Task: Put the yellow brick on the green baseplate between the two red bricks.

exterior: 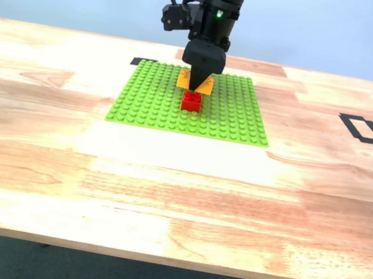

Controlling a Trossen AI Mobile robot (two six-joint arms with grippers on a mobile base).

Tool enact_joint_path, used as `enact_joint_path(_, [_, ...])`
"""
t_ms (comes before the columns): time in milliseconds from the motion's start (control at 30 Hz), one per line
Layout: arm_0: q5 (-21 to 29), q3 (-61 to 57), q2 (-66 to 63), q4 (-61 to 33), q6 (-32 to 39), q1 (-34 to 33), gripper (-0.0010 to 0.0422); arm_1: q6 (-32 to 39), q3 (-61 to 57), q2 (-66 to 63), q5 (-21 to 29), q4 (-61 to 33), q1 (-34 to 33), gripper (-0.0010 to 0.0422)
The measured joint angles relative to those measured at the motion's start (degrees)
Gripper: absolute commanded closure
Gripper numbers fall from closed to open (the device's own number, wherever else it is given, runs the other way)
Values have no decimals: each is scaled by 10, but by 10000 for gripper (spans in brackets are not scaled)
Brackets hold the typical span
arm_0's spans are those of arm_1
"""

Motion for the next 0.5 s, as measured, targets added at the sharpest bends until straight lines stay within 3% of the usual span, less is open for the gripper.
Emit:
enact_joint_path(400, [0, 0, 0, 0, 0, 0, 412, 9, -36, 0, 15, 38, 0, 394])
enact_joint_path(500, [0, 0, 0, 0, 0, 0, 412, 19, -32, 0, 15, 36, 0, 375])
